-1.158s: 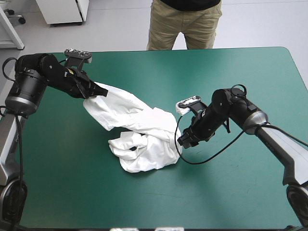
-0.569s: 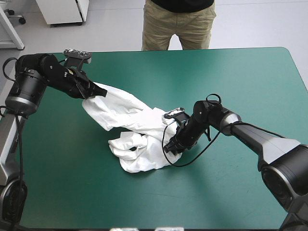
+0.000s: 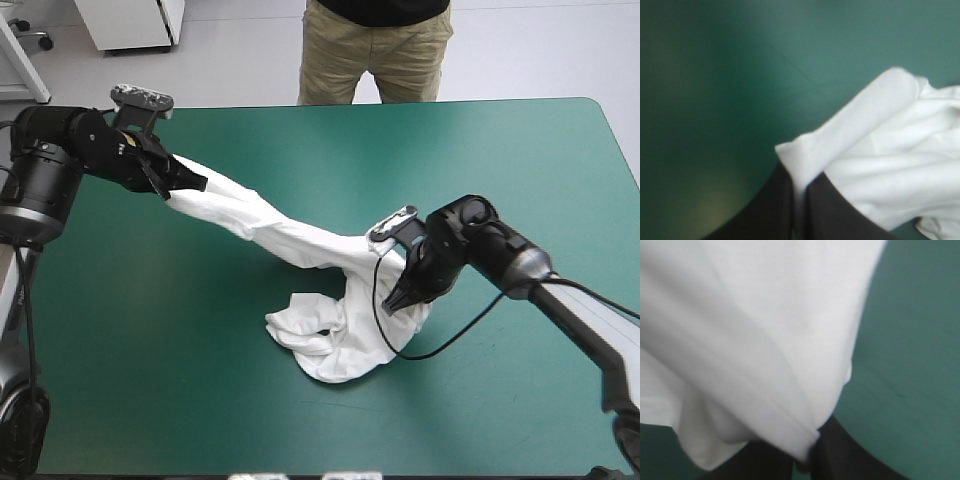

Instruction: Fold the cloth

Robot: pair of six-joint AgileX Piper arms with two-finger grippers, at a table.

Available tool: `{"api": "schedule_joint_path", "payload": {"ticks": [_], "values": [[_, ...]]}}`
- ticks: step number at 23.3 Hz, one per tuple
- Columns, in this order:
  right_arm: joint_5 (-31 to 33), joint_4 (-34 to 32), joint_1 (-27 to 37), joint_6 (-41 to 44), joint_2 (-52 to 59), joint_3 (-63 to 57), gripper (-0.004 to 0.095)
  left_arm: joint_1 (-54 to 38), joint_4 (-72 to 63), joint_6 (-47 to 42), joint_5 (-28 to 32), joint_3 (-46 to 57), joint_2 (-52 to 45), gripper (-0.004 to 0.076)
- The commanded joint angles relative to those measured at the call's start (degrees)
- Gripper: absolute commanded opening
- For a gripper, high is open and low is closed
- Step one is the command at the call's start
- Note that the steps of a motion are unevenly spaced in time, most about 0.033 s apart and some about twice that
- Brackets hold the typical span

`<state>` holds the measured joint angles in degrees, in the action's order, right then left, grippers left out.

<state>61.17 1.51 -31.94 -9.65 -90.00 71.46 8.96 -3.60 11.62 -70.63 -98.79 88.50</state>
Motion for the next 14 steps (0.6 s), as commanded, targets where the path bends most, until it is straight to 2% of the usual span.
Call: {"api": "schedule_joint_path", "payload": {"ticks": [1,4,7,14], "values": [[3.80,-11.61,0.14,5.31,10.60,5.36,0.0000,0.12,1.90,-1.87,2.26,-6.78,-4.24,-0.0009],[6.69,-17.40,0.14,6.85,19.61,16.03,0.0000,0.12,1.78,-2.85,0.84,-17.18,-5.58,-0.0009],[6.57,-17.42,0.14,6.28,23.61,30.78,0.0000,0.12,-0.05,-4.40,3.11,-25.43,-8.17,-0.0009],[6.84,-15.51,0.14,0.90,23.78,48.36,0.0000,0.12,-0.19,-4.55,3.91,-36.72,-12.88,-0.0009]]}}
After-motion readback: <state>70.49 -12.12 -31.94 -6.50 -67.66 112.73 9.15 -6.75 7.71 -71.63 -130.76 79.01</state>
